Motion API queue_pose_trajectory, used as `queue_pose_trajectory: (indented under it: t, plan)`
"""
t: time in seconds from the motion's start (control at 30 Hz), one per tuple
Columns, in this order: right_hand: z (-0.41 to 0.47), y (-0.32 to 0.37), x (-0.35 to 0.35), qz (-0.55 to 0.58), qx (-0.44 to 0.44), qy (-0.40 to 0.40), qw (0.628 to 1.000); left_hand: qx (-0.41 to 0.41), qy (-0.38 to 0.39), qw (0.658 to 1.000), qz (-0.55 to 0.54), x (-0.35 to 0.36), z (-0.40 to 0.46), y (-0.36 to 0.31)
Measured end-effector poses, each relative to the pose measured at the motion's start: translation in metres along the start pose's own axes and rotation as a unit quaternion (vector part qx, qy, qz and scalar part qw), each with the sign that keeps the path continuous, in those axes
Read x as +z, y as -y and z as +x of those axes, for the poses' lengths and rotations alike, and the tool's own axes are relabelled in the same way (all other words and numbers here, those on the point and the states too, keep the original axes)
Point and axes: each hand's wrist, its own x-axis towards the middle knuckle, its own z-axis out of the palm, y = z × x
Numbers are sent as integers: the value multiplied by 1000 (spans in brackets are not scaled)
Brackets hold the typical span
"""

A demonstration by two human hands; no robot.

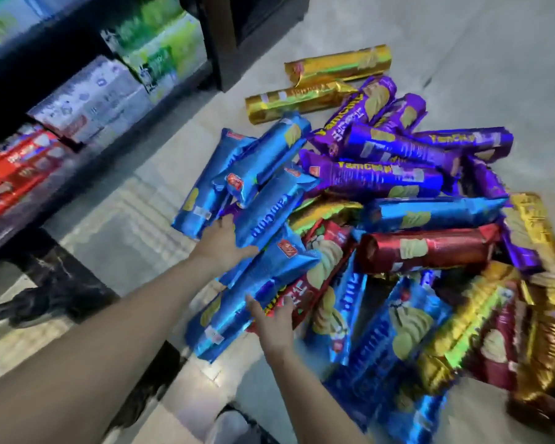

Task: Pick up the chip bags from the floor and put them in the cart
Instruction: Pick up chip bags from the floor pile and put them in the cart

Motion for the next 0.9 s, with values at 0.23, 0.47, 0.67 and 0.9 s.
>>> queue_pose_trajectory:
  t: [0.23,0.47,0.67,0.9]
  plan:
    - [109,-52,48,78,23,-139,987,-11,-13,998,-61,67,98,47]
    - [99,-44,35,106,-18,-162,981,-20,-80,992,-96,73,84,51]
    - [22,36,-20,52,-68,-140,986,-99,-95,949,-284,21,-1,15]
    - [-118,200,-47,-23,-104,-68,992,-139,-108,860,-480,-116,-137,-69]
